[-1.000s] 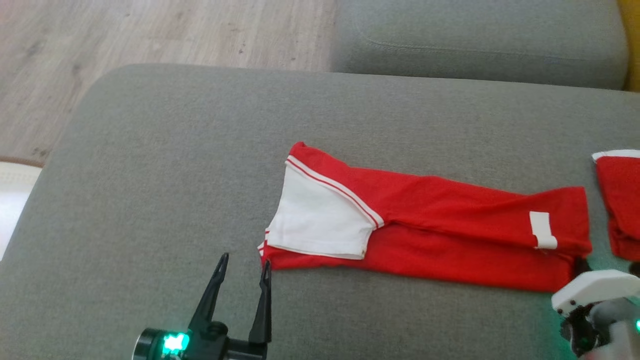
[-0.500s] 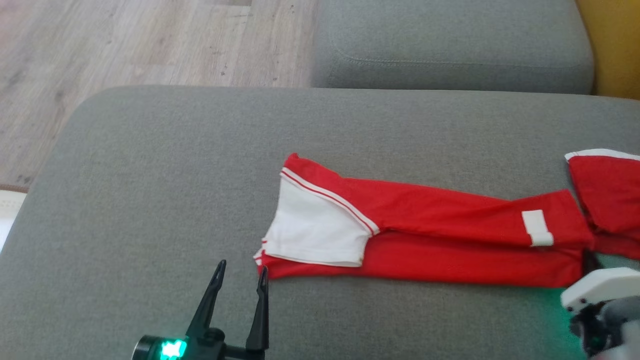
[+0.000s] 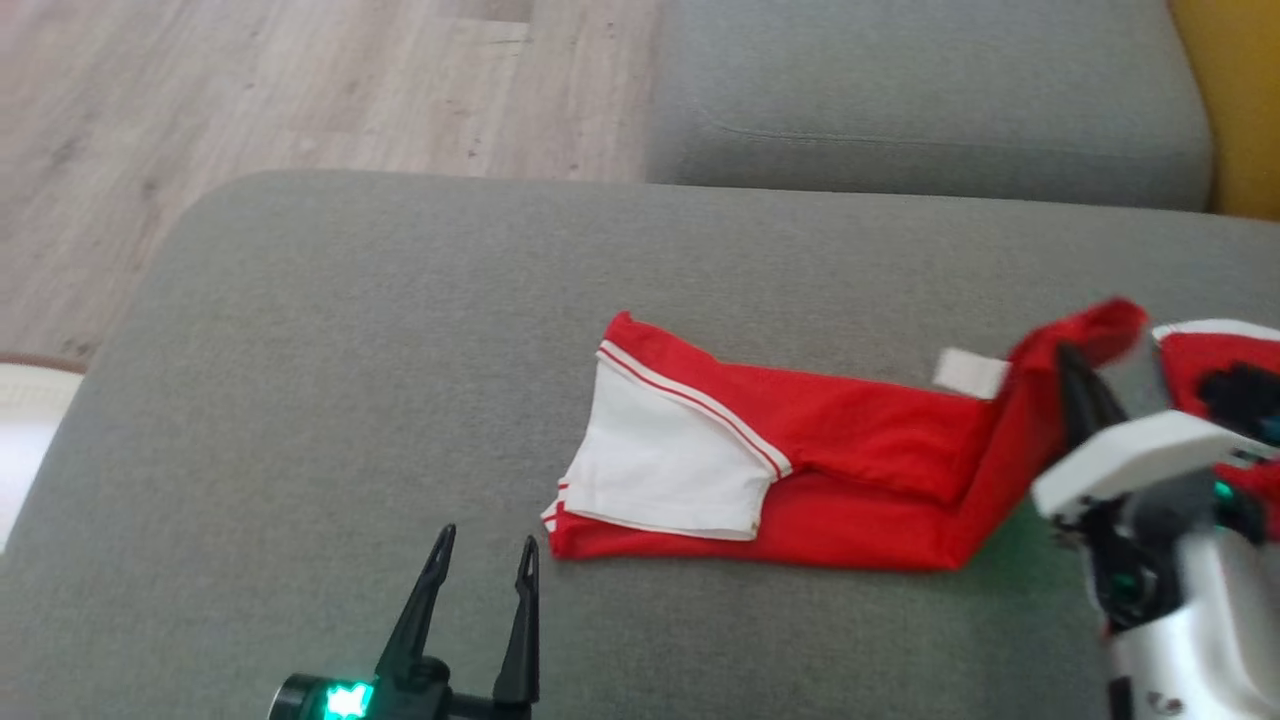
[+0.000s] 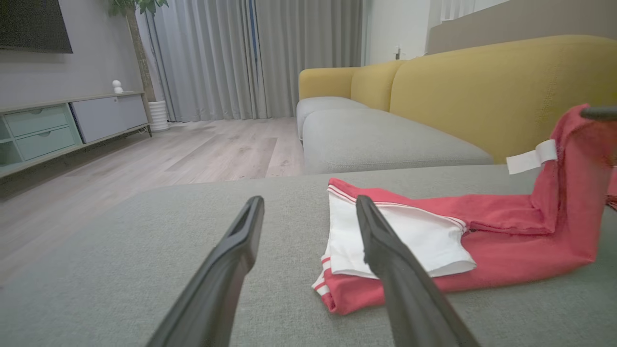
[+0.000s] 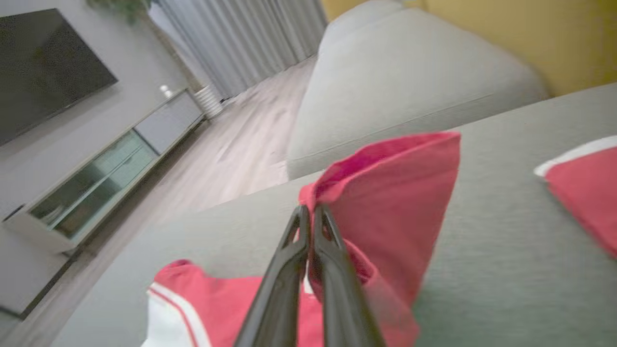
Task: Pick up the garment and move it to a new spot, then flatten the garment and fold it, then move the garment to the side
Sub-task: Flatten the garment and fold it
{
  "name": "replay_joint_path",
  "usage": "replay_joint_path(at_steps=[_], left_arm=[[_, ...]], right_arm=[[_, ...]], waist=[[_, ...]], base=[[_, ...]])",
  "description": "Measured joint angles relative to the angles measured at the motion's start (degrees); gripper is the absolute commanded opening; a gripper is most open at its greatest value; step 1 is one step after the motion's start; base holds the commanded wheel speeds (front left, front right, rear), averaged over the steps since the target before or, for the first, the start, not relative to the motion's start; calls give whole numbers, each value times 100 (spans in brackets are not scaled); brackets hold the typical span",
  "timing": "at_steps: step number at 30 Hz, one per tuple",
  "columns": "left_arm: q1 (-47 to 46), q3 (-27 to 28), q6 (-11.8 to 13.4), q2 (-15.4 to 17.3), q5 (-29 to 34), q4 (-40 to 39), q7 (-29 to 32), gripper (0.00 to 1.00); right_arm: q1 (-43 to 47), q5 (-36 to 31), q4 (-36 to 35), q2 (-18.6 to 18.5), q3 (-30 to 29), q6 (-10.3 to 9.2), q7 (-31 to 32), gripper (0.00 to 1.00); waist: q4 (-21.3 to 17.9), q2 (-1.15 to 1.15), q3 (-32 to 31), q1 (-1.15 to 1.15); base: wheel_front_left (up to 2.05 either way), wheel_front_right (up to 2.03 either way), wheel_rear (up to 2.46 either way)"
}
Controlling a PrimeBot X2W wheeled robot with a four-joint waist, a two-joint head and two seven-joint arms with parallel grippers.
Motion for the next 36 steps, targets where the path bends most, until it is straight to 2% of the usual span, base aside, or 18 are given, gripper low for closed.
replay_joint_path(at_steps=[8,18,23,24,25,31,36], left_arm=[[-1,93,-118,-63,92,34,1,100],[-4,120,-253,-126,159,147,1,100],[-7,155,-305,-154,200,169,1,100],[-7,169,-314,-159,200,174,1,100],[-7,190,-314,-168,200,175,1,100],[-5,304,-293,-199,203,175,1,100],[10,487,-274,-237,186,132,1,100]], right_arm=[[-73,547,-54,60,1330,0,154,0],[-770,1358,778,56,3092,0,-290,0],[-953,1693,1317,57,3660,0,-534,0],[-988,1757,1415,56,3719,0,-625,33],[-1016,1851,1471,55,3799,0,-713,99],[-1217,2283,1645,54,4159,0,-1527,100],[-1196,2020,1692,54,4152,0,-2330,100]], waist=[[424,0,-7,0],[1030,0,38,0],[1264,0,90,0],[1296,0,103,0],[1321,0,116,0],[1223,0,119,0],[900,0,47,0]], base=[[0,0,0],[0,0,0],[0,0,0],[0,0,0],[0,0,0],[0,0,0],[0,0,0]])
